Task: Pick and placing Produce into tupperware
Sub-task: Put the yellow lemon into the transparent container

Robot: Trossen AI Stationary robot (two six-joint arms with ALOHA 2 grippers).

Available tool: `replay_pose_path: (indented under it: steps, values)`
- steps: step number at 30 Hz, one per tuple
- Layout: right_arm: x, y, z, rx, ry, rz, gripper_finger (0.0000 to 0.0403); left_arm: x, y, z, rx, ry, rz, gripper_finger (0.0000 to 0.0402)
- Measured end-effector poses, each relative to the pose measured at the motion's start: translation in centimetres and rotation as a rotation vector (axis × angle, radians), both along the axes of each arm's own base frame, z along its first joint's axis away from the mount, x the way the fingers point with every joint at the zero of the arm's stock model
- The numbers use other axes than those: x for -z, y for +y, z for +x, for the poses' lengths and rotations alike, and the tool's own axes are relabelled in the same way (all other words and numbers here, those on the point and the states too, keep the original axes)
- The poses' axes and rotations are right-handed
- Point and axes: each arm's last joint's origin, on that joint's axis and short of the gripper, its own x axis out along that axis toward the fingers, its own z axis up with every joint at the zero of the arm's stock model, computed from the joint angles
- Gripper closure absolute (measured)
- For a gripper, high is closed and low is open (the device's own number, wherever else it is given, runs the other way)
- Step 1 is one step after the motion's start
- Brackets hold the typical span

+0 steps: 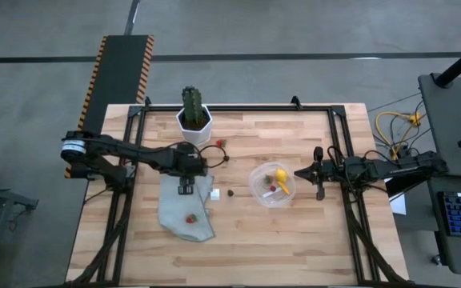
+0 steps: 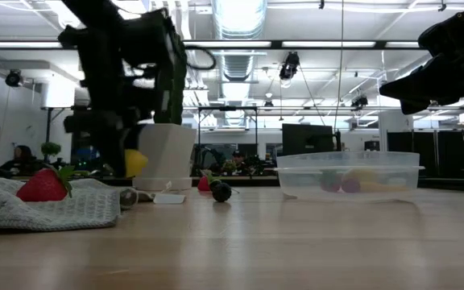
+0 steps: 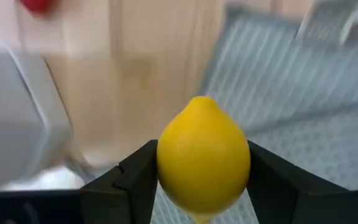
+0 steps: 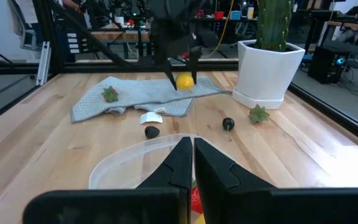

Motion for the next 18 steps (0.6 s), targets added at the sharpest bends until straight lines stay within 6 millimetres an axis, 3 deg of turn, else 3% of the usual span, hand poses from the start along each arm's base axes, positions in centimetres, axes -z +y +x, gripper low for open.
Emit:
replay_pose_path:
  steps: [12,18]
  values:
    - [0.0,0.0,0.0,0.0,0.0,0.0,0.0394,-5.3,-0.2,4.7,0.211,-0.336,0.001,0.022]
    - [0.0,0.0,0.0,0.0,0.0,0.0,0.0394,-5.5,-0.2,7.5,0.302,-0.374,0.032,0.022]
